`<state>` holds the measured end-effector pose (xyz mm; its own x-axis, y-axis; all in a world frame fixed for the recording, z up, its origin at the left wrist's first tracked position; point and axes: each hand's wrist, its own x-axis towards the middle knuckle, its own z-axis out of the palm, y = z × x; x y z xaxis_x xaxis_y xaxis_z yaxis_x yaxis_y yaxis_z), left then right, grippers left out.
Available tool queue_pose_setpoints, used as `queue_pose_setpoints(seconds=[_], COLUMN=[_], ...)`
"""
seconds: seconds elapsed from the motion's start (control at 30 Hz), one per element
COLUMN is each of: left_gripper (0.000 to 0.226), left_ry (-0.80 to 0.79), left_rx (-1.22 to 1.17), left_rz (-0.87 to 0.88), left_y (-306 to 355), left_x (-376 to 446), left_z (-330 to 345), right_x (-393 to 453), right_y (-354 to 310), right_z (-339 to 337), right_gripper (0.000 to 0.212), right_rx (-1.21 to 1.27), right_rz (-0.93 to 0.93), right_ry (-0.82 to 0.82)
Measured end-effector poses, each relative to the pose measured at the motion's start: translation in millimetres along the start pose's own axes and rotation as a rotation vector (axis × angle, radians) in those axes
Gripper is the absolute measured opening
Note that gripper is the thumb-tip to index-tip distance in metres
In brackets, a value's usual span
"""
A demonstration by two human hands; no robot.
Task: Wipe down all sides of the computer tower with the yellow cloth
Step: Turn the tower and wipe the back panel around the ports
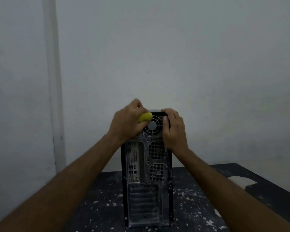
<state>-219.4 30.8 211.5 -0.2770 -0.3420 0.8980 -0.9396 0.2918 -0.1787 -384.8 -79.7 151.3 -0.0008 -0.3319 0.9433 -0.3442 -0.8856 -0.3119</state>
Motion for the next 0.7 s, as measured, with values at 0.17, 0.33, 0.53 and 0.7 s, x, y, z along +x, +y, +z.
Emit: queue_pose_setpoints(seconds=[0.17,0.33,0.53,0.7], left_gripper=[0.031,0.028,0.03,0.033], left_ry=[-0.012,0.001,0.03,-0.091], left_rx=[0.051,0.026,0.066,0.086], left_rz=[0.023,-0.034,-0.077,0.123], left_y=[-19,-14,-34,-11], left_x=[-16,-24,-33,-52], left_z=[-13,-7,-15,0], right_x=[1,0,2,1], right_y=[1,-1,3,1], right_z=[-4,-1,-2,-2], right_gripper=[0.039,0.04,0.04,0.04], right_rx=[-0.012,0.006,-0.007,0.006], right_rz=[-0.031,-0.023,-0.041,-0.039], right_ry=[-0.013,-0.011,-0.008,-0.002])
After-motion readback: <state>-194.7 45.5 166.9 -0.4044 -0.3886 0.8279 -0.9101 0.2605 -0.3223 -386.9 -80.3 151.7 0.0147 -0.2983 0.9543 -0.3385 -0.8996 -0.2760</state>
